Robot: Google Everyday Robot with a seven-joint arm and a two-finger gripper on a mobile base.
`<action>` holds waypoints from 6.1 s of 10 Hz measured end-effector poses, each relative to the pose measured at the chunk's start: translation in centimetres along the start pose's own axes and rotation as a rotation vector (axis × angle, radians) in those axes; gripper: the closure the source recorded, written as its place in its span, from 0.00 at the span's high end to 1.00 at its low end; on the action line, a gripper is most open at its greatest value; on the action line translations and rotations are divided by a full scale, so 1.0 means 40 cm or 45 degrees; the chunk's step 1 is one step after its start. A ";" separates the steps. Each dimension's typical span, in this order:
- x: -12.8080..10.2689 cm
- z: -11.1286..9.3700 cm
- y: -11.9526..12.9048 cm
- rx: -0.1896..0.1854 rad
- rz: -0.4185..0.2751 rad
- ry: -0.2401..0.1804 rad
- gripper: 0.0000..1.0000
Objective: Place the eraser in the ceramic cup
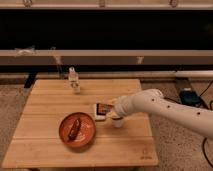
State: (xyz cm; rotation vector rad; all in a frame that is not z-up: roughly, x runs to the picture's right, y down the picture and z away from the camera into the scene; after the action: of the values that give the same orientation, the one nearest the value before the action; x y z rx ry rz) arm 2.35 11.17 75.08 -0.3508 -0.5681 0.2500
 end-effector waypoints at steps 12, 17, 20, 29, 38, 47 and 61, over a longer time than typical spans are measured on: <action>-0.014 -0.038 0.006 0.011 -0.024 0.051 0.80; -0.135 0.039 -0.054 -0.117 -0.244 0.239 0.80; -0.135 0.089 -0.133 -0.211 -0.341 0.386 0.80; 0.045 0.225 -0.108 -0.414 -0.318 0.595 0.80; 0.131 0.243 -0.110 -0.442 -0.284 0.704 0.80; 0.215 0.259 -0.062 -0.443 -0.222 0.703 0.80; 0.121 0.208 -0.113 -0.359 -0.340 0.705 0.00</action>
State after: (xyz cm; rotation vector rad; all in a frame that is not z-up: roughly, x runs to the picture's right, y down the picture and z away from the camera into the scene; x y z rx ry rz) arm 2.21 10.73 85.69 -0.5861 -0.0959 -0.1881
